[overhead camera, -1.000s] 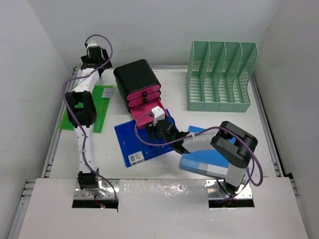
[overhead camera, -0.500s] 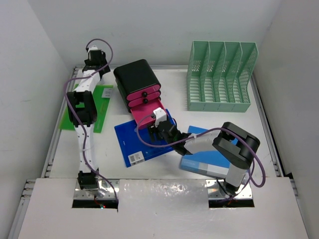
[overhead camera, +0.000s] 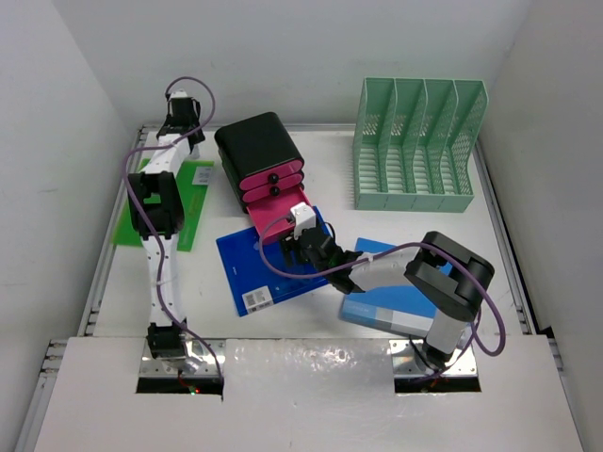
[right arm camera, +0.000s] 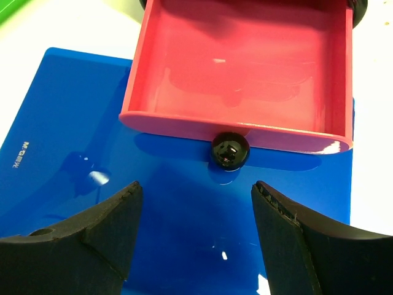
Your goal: Organize the desk
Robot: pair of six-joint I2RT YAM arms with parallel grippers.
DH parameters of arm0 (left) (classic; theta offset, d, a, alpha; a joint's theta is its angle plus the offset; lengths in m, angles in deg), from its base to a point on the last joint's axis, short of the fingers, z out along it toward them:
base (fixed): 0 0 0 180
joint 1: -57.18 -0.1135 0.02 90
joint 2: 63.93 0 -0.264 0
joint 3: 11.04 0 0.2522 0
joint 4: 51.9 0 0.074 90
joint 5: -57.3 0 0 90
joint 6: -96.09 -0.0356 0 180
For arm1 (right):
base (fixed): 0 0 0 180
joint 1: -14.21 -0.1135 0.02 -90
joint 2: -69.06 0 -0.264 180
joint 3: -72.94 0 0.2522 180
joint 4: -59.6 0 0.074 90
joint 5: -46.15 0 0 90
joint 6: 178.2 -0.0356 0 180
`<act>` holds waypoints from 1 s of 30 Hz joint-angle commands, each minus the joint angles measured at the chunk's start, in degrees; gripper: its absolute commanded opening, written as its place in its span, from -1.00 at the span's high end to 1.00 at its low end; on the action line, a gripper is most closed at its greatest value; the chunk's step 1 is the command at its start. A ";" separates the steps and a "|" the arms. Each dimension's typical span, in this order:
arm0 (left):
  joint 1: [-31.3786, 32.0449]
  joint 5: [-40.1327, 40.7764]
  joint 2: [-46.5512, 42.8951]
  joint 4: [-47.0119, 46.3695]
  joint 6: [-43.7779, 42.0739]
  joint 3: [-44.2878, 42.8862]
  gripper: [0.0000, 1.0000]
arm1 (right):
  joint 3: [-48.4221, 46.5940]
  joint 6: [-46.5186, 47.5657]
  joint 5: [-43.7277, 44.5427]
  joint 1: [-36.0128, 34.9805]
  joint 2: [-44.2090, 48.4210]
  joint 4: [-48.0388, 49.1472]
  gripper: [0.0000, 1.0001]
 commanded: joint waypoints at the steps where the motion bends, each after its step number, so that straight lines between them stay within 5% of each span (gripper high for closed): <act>1: -0.82 -1.59 -1.45 -2.44 -2.31 -1.46 1.00 | 0.08 0.28 0.94 -0.37 2.40 1.34 -0.40; 12: -0.82 -12.48 -29.29 -6.92 -8.81 11.98 1.00 | 0.69 7.04 -1.78 -0.28 9.69 -2.27 -0.41; 16: -0.82 -25.74 -39.41 -2.74 -8.82 14.45 1.00 | 1.49 10.73 -6.09 -0.37 15.75 -3.58 -0.43; 21: 1.54 -42.35 -44.78 11.15 -19.06 11.64 1.00 | 1.57 12.41 -3.47 -0.37 24.62 -11.31 -0.45; 26: 12.43 -38.71 -48.29 28.99 -34.35 14.44 1.00 | 4.12 11.01 7.66 -0.28 33.84 -19.72 -0.46; 30: 21.56 -31.42 -48.83 32.53 -38.87 18.22 1.00 | 4.82 8.38 16.28 -0.10 39.03 -29.92 -0.47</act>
